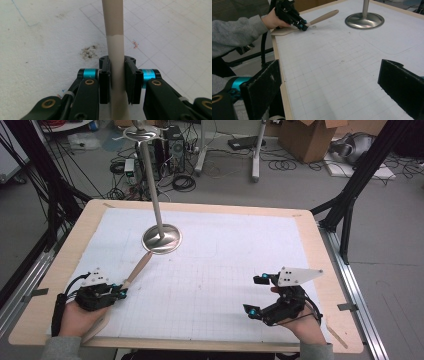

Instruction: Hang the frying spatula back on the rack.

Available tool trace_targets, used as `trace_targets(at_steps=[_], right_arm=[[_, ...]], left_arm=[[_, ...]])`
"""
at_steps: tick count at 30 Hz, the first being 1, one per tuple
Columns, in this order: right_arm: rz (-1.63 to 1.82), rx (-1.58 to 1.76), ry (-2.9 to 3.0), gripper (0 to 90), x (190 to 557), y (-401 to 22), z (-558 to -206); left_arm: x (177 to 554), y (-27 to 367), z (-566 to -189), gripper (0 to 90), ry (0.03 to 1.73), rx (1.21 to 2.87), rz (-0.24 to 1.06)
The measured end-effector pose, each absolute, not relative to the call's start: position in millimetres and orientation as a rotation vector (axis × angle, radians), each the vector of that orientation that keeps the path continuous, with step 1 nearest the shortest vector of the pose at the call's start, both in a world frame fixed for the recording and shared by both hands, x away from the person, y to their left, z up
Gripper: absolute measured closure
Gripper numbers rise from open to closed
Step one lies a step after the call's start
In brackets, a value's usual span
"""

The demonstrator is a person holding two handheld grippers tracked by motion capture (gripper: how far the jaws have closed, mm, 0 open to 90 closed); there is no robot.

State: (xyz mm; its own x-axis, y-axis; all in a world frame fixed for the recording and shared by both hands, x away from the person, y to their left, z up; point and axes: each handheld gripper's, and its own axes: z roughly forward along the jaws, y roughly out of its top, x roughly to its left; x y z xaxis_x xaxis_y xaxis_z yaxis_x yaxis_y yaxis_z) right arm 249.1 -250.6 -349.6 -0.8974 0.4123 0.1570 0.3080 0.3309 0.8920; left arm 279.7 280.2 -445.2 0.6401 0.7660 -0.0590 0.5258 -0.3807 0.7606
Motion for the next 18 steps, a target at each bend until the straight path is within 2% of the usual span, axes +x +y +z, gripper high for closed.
trace_targets(at_steps=[9, 18], right_arm=[[1.637, 0.680, 2.483, 4.1, 248.3, -251.1, -349.0], [1.635, 0.663, 2.484, 4.2, 248.0, -249.5, -347.8]], left_arm=[[281.0, 281.4, -445.1, 76.7, 1.023, 2.058, 0.365], [281.3, 284.8, -442.6, 77.5, 1.050, 2.039, 0.393]])
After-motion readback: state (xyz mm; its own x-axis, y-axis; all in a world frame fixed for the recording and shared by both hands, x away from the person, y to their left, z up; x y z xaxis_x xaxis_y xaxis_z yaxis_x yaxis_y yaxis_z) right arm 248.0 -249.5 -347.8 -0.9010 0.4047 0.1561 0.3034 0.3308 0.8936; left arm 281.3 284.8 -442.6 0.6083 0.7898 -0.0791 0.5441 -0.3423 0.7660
